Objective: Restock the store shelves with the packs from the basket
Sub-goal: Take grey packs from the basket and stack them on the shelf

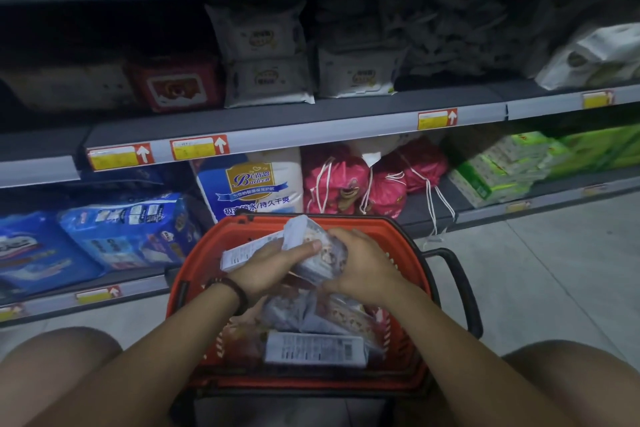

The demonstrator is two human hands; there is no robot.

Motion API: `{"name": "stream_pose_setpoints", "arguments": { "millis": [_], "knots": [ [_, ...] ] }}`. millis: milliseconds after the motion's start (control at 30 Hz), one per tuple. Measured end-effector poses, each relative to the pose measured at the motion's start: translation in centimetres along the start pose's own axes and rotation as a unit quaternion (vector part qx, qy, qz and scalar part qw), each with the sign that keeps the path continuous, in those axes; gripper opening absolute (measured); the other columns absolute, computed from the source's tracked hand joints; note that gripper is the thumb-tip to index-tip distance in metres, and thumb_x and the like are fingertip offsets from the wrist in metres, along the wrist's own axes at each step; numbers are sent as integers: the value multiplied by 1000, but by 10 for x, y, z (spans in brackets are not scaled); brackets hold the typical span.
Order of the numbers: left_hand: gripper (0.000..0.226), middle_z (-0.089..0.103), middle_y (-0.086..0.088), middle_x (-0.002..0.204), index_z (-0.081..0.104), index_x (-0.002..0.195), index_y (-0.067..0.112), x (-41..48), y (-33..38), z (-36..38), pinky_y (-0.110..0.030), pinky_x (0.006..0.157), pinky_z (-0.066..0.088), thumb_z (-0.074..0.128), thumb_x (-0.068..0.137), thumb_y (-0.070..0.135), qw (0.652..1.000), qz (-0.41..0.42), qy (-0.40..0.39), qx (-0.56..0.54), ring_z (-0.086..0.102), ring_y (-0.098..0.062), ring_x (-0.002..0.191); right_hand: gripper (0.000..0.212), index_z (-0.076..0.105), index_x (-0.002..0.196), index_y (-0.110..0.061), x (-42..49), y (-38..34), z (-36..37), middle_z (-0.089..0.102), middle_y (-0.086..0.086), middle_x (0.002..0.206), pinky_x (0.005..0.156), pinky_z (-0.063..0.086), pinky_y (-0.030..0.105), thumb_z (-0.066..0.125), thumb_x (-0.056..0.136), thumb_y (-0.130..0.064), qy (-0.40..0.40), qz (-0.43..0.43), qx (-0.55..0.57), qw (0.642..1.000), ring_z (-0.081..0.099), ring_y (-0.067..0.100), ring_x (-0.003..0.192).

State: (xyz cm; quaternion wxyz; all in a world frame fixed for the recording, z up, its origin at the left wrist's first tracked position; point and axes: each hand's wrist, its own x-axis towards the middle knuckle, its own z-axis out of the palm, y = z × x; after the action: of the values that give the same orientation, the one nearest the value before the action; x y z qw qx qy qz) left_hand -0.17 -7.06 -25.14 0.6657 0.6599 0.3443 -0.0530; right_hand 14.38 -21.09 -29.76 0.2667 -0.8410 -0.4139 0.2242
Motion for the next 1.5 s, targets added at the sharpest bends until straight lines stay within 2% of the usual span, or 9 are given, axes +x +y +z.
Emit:
{"name": "stream_pose_setpoints", "arguments": {
  "millis": [267,500,700,800,933,1100,1200,1300,1500],
  "knots": [
    [53,77,-22,110,61,122,1,10,-1,-26,-55,77,65,79,84,32,975,13,153,-159,78,-38,94,75,49,155,-24,-5,16,-2,55,-4,150,103,49,28,81,88,-22,30,70,166,983,56,15,135],
    [20,78,-12,104,64,109,16,3,-15,-45,-50,80,65,75,93,21,969,22,214,-125,77,-32,92,94,44,158,-22,-14,41,33,51,3,154,94,53,30,87,74,-28,-245,188,-25,951,59,22,128],
    [20,77,-12,104,68,108,16,0,-31,-59,-54,76,65,78,91,18,963,19,249,-101,76,-32,92,86,59,141,-32,-3,46,50,60,-2,142,99,59,38,91,60,-33,-230,150,-56,960,63,20,119],
    [21,79,-11,102,71,106,18,-3,-35,-68,-54,72,66,81,88,24,961,12,260,-90,78,-31,90,65,57,121,-27,-6,44,47,64,1,118,76,60,33,90,65,-23,-220,163,5,962,66,17,98],
    [31,80,-8,102,71,107,22,-4,-37,-78,-55,73,66,85,81,29,959,12,269,-91,79,-30,89,57,61,102,-22,2,39,28,71,3,101,77,57,40,93,55,-27,-85,161,139,974,69,22,91],
    [28,76,-13,110,67,116,19,-12,-29,-73,-57,69,65,78,91,26,955,22,254,-153,77,-36,92,33,68,104,-17,12,9,-5,81,1,98,87,59,45,88,79,-21,21,108,272,956,78,23,92],
    [29,75,-14,116,66,120,20,-19,-20,-63,-59,71,64,74,95,32,954,33,220,-199,76,-38,95,41,72,104,-23,16,-19,-15,82,0,99,84,62,43,94,71,-29,43,56,301,951,79,19,88],
    [32,78,-11,113,69,121,19,-27,-8,-51,-62,76,63,72,96,38,958,35,184,-218,77,-35,96,43,76,105,-23,17,-44,-13,80,-2,99,69,57,20,99,69,-23,46,20,303,952,77,7,83],
    [53,81,-6,106,72,119,26,-37,10,-37,-56,79,64,67,86,67,972,30,123,-196,79,-29,96,44,78,108,-26,16,-68,-7,81,-3,100,75,63,29,100,69,-25,42,-11,301,953,78,9,86]
  ]
}}
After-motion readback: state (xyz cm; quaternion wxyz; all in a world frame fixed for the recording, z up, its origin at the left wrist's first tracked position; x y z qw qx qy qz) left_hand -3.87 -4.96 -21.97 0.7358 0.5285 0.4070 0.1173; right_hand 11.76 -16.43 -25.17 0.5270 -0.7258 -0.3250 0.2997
